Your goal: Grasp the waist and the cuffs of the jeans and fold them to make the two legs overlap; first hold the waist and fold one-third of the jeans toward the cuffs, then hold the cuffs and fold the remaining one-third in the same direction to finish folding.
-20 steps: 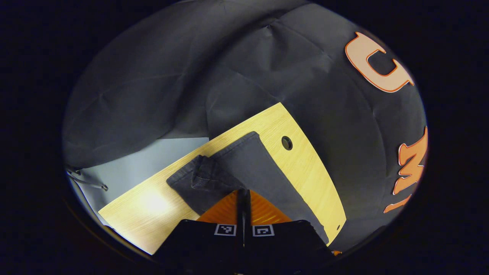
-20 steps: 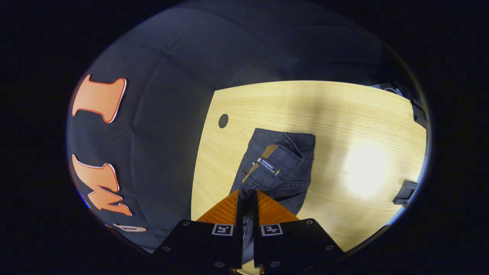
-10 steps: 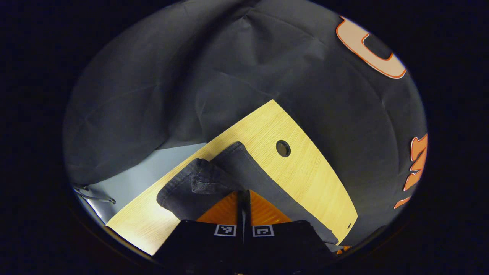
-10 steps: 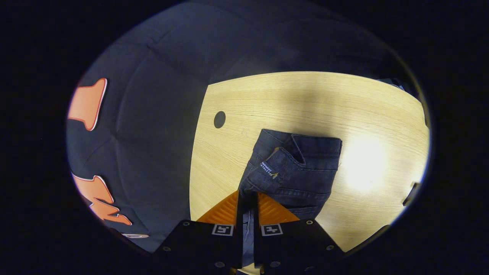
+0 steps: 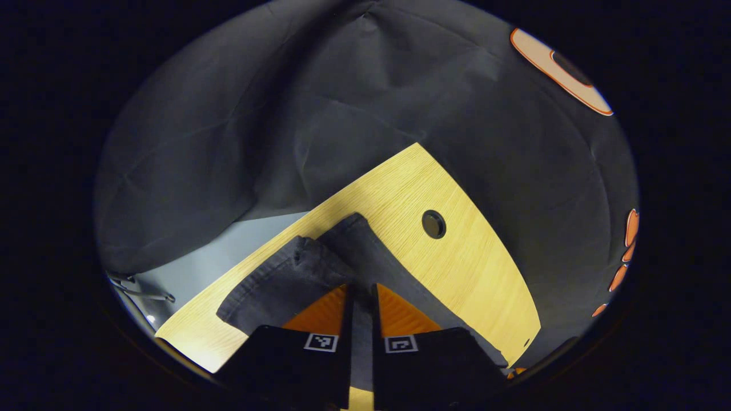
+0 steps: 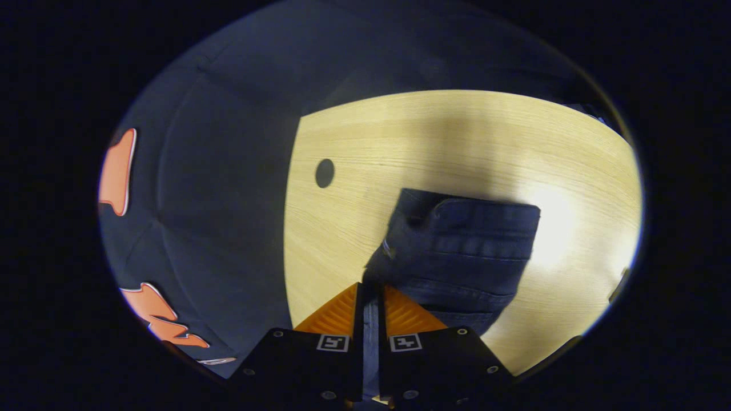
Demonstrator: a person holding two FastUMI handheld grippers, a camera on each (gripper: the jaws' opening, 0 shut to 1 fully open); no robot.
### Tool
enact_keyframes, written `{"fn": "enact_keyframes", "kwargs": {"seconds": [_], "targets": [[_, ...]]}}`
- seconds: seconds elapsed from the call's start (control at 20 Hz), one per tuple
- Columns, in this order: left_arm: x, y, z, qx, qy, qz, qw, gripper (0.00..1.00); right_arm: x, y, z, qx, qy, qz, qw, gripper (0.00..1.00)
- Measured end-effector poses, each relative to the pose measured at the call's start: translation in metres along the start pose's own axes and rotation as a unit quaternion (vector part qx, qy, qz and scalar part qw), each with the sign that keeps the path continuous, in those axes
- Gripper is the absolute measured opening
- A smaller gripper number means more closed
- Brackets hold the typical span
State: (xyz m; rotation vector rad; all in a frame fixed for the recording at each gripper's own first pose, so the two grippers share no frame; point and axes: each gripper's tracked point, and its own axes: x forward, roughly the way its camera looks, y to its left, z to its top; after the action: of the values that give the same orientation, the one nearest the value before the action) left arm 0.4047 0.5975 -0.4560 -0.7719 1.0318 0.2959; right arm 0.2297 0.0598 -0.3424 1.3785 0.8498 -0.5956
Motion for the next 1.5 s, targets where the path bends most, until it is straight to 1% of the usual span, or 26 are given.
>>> {"fn": "enact_keyframes", "kwargs": {"seconds": [0.05,0.1,0.15,0.2,0.3,0.35,0.4,0.45,0.5,0.6,0.65,0.7,0.85,0.95,1.05,1.15,1.2,1.35,1.45,1.5], "targets": [[0.0,-0.004,0.009,0.007,-0.021,-0.006,1.0,0.26,-0.003,0.016,0.011,0.012,-0.018,0.025,0.999,0.08],[-0.006,-0.008,0.018,0.016,-0.038,-0.01,0.999,0.28,-0.007,0.019,0.019,0.004,-0.03,0.017,0.999,0.06],[-0.006,-0.016,0.022,0.024,-0.051,-0.02,0.998,0.37,-0.012,0.009,0.018,-0.018,-0.031,0.001,0.999,0.06],[-0.014,-0.021,0.022,0.032,-0.056,-0.022,0.998,0.46,-0.015,0.004,0.018,-0.039,-0.034,-0.006,0.999,0.05],[-0.026,-0.029,0.017,0.049,-0.053,-0.024,0.997,0.72,-0.016,-0.002,0.013,-0.062,-0.033,-0.018,0.997,0.05],[-0.029,-0.033,0.019,0.058,-0.058,-0.032,0.996,0.8,-0.017,-0.008,0.01,-0.075,-0.029,-0.025,0.996,0.06],[-0.037,-0.039,0.021,0.067,-0.069,-0.038,0.995,0.89,-0.021,-0.016,0.006,-0.091,-0.027,-0.037,0.995,0.14],[-0.046,-0.046,0.023,0.077,-0.082,-0.044,0.993,0.88,-0.02,-0.023,0.003,-0.108,-0.024,-0.046,0.993,0.22],[-0.055,-0.047,0.024,0.091,-0.09,-0.047,0.991,0.96,-0.024,-0.027,0.001,-0.124,-0.022,-0.052,0.991,0.38],[-0.073,-0.059,0.023,0.118,-0.11,-0.055,0.985,0.97,-0.027,-0.039,-0.005,-0.151,-0.023,-0.068,0.986,0.82],[-0.083,-0.066,0.02,0.135,-0.12,-0.061,0.982,0.97,-0.028,-0.045,-0.006,-0.163,-0.023,-0.078,0.983,0.76],[-0.09,-0.068,0.016,0.15,-0.13,-0.064,0.978,0.97,-0.03,-0.055,-0.008,-0.172,-0.023,-0.09,0.981,0.83],[-0.124,-0.083,0.005,0.201,-0.168,-0.07,0.963,0.98,-0.028,-0.087,-0.01,-0.188,-0.019,-0.127,0.974,0.9],[-0.146,-0.092,-0.003,0.232,-0.201,-0.073,0.949,0.98,-0.026,-0.103,-0.012,-0.19,-0.017,-0.142,0.971,0.93],[-0.167,-0.103,-0.015,0.257,-0.238,-0.073,0.934,0.98,-0.025,-0.116,-0.013,-0.195,-0.015,-0.151,0.969,0.96],[-0.188,-0.116,-0.026,0.287,-0.278,-0.074,0.914,0.98,-0.024,-0.127,-0.014,-0.198,-0.011,-0.155,0.968,0.97],[-0.197,-0.124,-0.032,0.296,-0.294,-0.078,0.906,0.98,-0.022,-0.128,-0.014,-0.199,-0.012,-0.154,0.968,0.97],[-0.228,-0.132,-0.049,0.314,-0.329,-0.081,0.887,0.98,-0.015,-0.133,-0.013,-0.212,-0.018,-0.157,0.964,0.98],[-0.248,-0.138,-0.065,0.32,-0.341,-0.087,0.879,0.98,-0.007,-0.135,-0.018,-0.219,-0.01,-0.159,0.963,0.99],[-0.259,-0.141,-0.073,0.321,-0.349,-0.091,0.876,0.94,-0.004,-0.137,-0.017,-0.222,-0.008,-0.161,0.962,0.99]]}}
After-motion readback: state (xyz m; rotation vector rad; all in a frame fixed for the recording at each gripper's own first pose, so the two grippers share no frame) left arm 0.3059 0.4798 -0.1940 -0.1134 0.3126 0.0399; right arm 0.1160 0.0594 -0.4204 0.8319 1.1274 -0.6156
